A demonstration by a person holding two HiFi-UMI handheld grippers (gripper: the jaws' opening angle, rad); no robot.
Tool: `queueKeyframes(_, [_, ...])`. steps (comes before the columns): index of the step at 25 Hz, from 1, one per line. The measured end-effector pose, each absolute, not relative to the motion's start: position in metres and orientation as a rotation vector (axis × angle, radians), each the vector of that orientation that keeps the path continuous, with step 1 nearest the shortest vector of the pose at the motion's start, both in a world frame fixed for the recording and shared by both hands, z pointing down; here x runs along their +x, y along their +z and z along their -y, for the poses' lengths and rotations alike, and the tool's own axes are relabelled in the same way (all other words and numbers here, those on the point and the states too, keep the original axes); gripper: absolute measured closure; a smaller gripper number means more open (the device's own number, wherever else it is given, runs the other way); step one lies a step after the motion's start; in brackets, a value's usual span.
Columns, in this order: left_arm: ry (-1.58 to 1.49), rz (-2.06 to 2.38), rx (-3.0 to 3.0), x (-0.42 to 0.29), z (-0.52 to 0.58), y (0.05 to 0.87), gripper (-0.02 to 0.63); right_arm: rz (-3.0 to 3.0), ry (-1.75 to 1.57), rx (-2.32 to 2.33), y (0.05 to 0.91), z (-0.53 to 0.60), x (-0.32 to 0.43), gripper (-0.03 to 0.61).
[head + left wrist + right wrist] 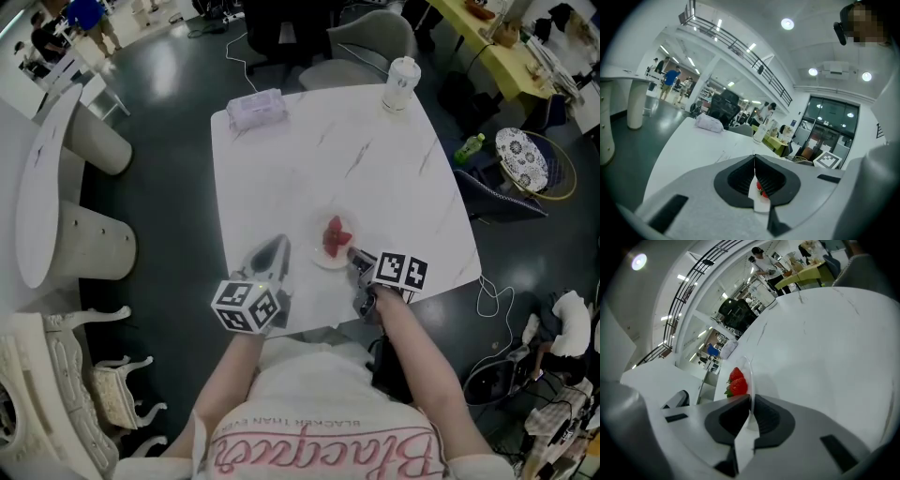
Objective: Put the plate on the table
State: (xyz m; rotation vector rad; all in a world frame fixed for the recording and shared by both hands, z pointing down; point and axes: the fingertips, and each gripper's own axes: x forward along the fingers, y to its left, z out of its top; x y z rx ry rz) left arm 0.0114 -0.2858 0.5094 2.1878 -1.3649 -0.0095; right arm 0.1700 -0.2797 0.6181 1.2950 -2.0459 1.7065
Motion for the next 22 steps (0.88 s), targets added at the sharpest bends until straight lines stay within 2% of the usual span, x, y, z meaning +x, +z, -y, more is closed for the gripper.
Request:
queueKeyframes(4, [0.016,1.354,2.195,0.015,0.284,0.512,0.609,2.015,1.600,1.346,0.628,0.283,0.176,0.558])
queueKeyframes(14, [0.055,1.357,2.200,0.012,0.279,0.517,0.609,1.905,1.209,1.502,0.643,0.297,0.196,0.477])
queueKeyframes(18, [0.064,1.360,2.204,0.011,0.282,0.515,0.609,1.884,1.148,1.493,0.643,0.298,0.195,0.474])
queueKeyframes(22, [0.071,1.358,2.212,0.015,0.283,0.516,0.609,1.874,0.917,1.469,0.640,0.302,0.196,0.466])
